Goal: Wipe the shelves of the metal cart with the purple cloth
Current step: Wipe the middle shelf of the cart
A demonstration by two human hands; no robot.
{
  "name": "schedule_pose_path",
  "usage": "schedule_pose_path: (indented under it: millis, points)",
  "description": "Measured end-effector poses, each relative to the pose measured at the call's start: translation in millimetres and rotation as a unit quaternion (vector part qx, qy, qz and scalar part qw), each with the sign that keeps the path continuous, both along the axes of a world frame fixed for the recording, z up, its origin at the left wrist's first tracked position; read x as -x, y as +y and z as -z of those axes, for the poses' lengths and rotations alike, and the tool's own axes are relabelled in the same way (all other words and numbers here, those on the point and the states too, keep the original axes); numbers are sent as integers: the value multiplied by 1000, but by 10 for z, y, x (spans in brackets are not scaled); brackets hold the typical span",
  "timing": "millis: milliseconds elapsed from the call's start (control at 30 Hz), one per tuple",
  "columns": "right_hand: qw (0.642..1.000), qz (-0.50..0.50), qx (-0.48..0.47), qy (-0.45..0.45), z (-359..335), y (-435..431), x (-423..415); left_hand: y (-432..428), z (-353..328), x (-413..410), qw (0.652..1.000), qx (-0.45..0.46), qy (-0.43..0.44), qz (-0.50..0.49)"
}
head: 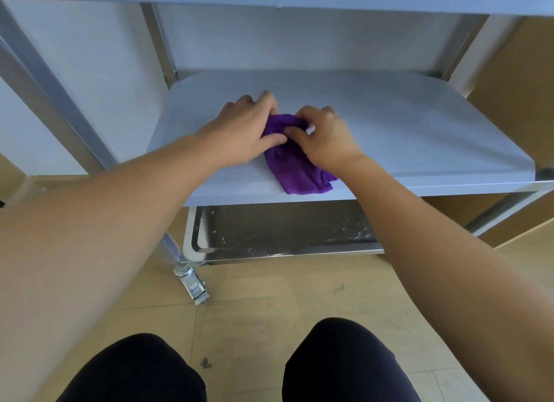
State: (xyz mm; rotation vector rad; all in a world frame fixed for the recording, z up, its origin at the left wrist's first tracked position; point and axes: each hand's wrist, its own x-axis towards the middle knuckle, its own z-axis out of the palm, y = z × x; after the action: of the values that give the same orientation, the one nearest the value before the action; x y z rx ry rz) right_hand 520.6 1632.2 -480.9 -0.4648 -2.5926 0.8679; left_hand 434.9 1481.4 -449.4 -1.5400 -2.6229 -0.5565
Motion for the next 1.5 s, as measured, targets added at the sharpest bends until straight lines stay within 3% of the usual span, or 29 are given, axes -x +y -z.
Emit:
schedule_pose_path:
  millis: [133,367,500,633,833,1000,1133,1233,1367,1500]
  points:
    - [998,30,49,-3,-85,42,-26,-60,66,131,997,25,-57,-39]
    - [983,42,134,116,-214,-4,-28,-21,-54,86,980,-126,-138,-68]
    - [982,99,147,61,-139,26,-19,-111,-16,77,962,-42,-245,-110]
    - [984,95,124,-81,-19,57,-79,-161,136,146,964,-15,-239,-112]
    - [987,51,132,74,-41,34,-80,-139,128,158,960,-142,-223,-89]
    - [984,12,177,6,23,-8,-72,-100,26,105,940,-191,-276,-61]
    - [995,48,93,-4,44,-36,-39,-109,44,84,957,-53,-281,-56]
    - [997,71,-5,-20,67,-64,-45,-105,26,85,982,22,-180,-60]
    - [989,119,-22,-88,13,-29,-28,-96,30,137,986,-49,-110,-116]
    - [978,116,-62,-160,-40,36,-58,-174,87,186,971,-30,-184,-152]
